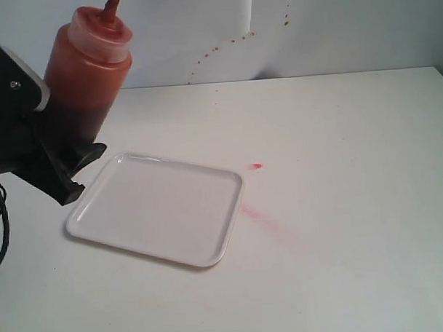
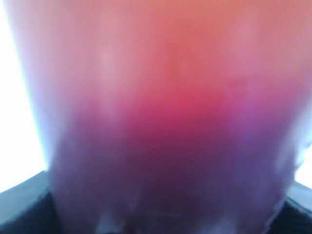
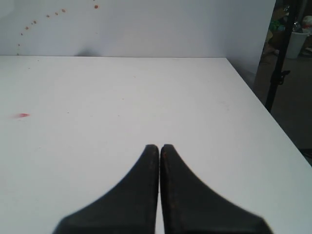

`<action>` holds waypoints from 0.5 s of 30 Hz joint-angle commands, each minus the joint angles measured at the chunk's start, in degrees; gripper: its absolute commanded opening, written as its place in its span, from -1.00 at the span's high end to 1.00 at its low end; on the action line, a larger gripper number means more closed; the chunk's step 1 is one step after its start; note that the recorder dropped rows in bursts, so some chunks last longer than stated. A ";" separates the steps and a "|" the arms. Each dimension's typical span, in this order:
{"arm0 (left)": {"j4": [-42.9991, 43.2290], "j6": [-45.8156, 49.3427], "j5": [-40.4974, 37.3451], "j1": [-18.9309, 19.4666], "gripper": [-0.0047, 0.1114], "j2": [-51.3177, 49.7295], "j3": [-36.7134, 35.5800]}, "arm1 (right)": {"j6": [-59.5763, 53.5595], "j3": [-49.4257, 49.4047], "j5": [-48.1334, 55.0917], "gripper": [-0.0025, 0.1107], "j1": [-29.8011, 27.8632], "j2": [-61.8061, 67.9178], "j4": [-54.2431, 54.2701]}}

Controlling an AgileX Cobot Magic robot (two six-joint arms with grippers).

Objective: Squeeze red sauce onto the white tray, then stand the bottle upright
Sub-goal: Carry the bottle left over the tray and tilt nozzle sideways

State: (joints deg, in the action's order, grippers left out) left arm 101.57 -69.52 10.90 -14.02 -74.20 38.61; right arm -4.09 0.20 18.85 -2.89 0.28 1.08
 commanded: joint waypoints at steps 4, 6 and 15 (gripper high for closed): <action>-1.62 8.43 -12.17 0.06 0.92 0.75 -0.92 | 4.94 -0.20 -6.00 0.94 0.12 -0.28 9.44; -1.62 11.27 -14.43 0.06 0.92 0.52 -0.92 | 4.81 -0.20 -12.53 0.94 0.12 -0.28 16.03; -1.62 16.13 -16.53 0.06 0.92 -4.27 5.19 | -3.61 2.47 -13.68 0.94 1.70 -0.28 34.01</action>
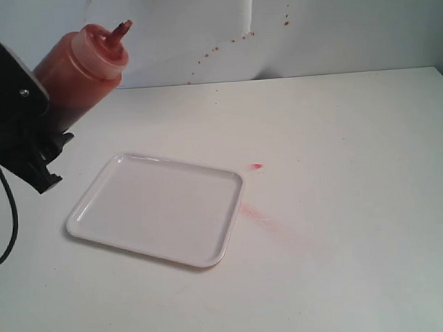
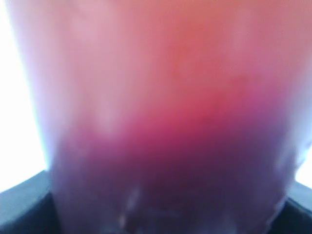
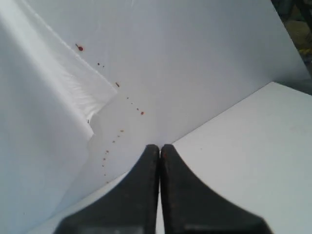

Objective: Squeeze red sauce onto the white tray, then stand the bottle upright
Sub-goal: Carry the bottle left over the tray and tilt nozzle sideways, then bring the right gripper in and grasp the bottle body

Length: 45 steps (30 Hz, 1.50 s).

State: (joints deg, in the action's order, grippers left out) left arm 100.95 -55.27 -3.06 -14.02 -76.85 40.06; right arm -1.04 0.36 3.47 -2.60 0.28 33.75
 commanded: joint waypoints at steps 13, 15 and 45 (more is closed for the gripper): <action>-1.00 20.64 -12.92 0.06 0.92 -11.60 11.54 | -20.44 21.27 9.64 0.94 14.59 12.61 10.01; -1.00 23.07 -13.46 0.06 0.92 -12.81 12.09 | -27.73 26.01 11.44 0.94 17.31 17.90 14.05; -1.00 62.43 -19.69 -1.15 0.92 -12.55 5.82 | -65.45 79.05 9.92 0.31 27.80 94.08 15.28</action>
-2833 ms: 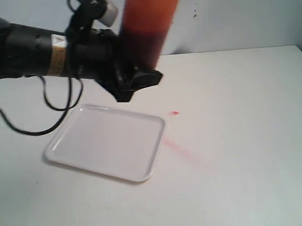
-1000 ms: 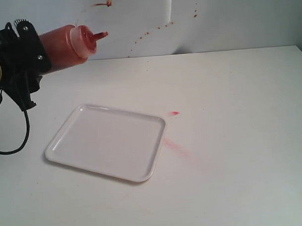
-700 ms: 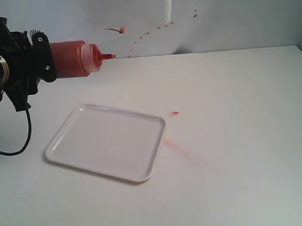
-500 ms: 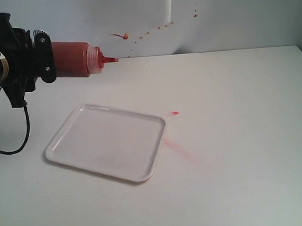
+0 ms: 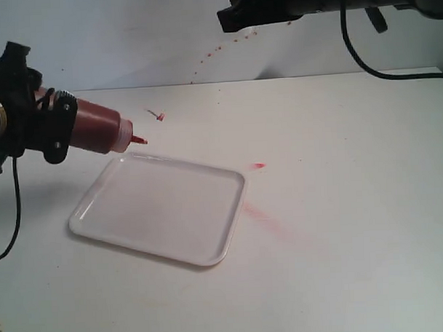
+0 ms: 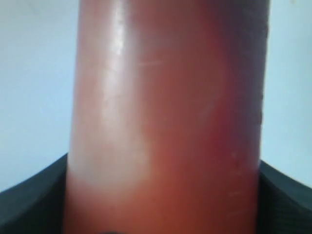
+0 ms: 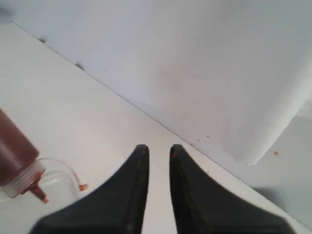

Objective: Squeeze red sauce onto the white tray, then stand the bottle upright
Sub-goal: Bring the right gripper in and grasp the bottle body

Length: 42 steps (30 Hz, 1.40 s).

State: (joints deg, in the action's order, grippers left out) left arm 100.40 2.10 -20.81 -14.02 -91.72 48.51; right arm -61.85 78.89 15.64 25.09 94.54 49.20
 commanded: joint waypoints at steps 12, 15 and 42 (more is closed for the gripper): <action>-0.46 10.77 -3.37 -9.60 0.92 16.93 -5.61 | -18.84 0.52 7.98 -0.90 5.49 7.15 -0.53; -0.46 13.16 -3.08 -9.60 0.92 16.94 -5.61 | -31.73 0.52 12.09 -0.90 5.83 10.21 13.07; -0.46 15.19 1.76 -14.78 0.92 16.94 -5.61 | -58.87 0.52 22.03 -0.90 9.85 17.87 44.98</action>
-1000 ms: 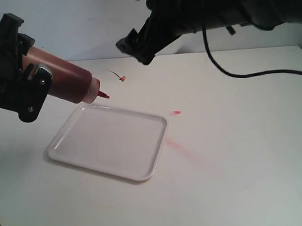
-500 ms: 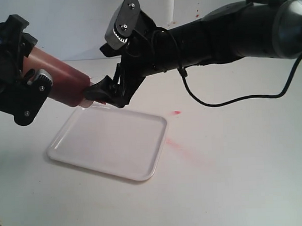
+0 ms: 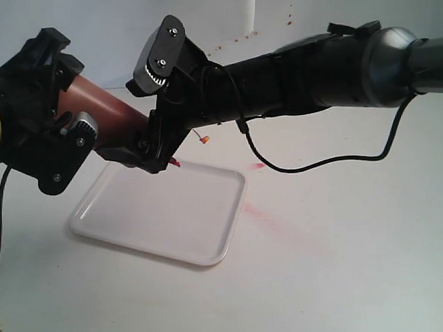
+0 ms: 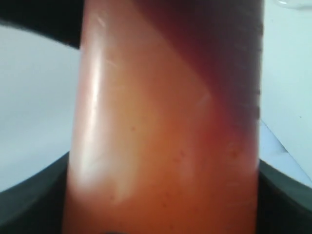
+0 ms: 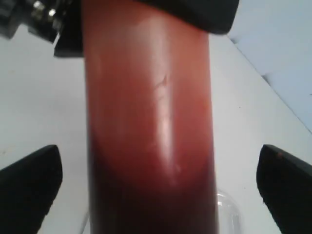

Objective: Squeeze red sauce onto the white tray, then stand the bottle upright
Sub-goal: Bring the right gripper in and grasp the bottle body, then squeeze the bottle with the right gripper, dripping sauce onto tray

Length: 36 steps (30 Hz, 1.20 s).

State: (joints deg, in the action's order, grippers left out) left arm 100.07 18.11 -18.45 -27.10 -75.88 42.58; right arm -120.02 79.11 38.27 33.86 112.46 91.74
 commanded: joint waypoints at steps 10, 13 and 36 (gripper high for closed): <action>-0.13 -0.99 -1.45 -1.83 0.92 1.10 0.32 | 2.32 0.29 -8.03 -0.90 3.47 -0.04 -1.54; -0.13 -0.99 -1.45 -1.83 0.92 1.10 0.32 | 2.44 0.29 -8.30 -0.87 3.47 -0.04 -1.78; -0.13 -0.99 -1.94 -1.83 0.92 1.10 0.32 | 4.84 0.29 -9.02 0.96 3.47 -0.04 -1.78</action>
State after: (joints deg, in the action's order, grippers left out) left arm 100.07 18.11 -19.13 -28.63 -75.88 42.58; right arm -116.37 79.11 29.30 37.47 112.46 89.19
